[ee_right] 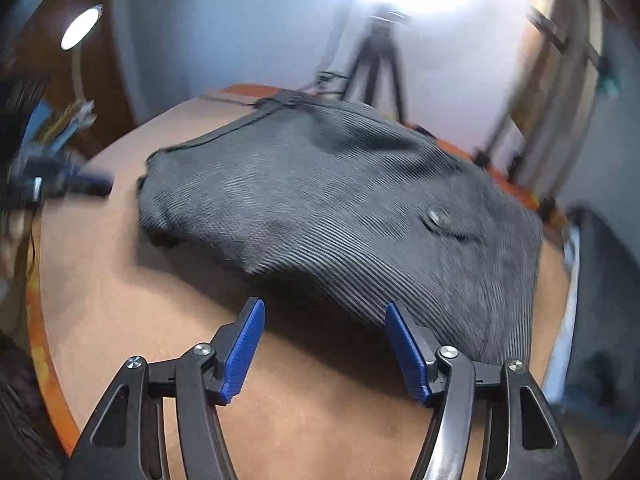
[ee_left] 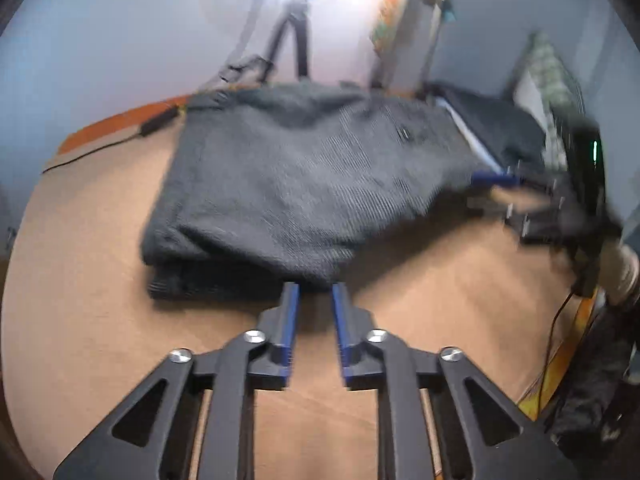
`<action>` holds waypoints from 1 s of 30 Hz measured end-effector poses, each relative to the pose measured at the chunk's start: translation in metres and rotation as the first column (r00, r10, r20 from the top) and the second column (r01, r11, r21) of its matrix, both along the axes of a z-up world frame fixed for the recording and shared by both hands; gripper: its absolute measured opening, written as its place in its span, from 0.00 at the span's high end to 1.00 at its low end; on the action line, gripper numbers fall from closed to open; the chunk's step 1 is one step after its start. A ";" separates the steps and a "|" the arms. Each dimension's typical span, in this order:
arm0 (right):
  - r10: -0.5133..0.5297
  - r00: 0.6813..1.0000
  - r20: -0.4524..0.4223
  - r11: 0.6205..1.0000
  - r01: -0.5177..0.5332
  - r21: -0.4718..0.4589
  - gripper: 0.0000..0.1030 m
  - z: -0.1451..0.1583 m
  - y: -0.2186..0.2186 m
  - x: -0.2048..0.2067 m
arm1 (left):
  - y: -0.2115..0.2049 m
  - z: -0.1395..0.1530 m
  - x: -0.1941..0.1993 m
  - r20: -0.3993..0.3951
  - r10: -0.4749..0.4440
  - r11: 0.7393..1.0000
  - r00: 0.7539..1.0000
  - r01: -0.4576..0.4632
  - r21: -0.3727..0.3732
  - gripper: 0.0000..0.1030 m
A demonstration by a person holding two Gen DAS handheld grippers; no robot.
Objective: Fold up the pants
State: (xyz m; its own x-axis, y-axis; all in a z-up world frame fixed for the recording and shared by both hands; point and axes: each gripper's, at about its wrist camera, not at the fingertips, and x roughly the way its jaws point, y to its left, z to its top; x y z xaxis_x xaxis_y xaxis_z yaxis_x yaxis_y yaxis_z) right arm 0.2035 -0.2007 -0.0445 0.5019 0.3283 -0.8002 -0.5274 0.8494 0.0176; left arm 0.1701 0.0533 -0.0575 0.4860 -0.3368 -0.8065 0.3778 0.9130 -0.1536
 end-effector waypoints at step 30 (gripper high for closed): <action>-0.516 0.802 -0.301 0.717 0.596 0.361 0.81 -0.019 -0.113 0.057 | -0.015 -0.041 0.014 -0.116 -0.074 0.995 0.990 0.082 0.065 0.93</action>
State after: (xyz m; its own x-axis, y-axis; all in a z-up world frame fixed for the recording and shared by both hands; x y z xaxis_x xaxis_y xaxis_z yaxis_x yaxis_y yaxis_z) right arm 0.2600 -0.3137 -0.0632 0.5751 0.3518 -0.7385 0.0839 0.8727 0.4811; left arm 0.1841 0.0379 -0.0985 0.3644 -0.3117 -0.8776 0.4320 0.8914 -0.1372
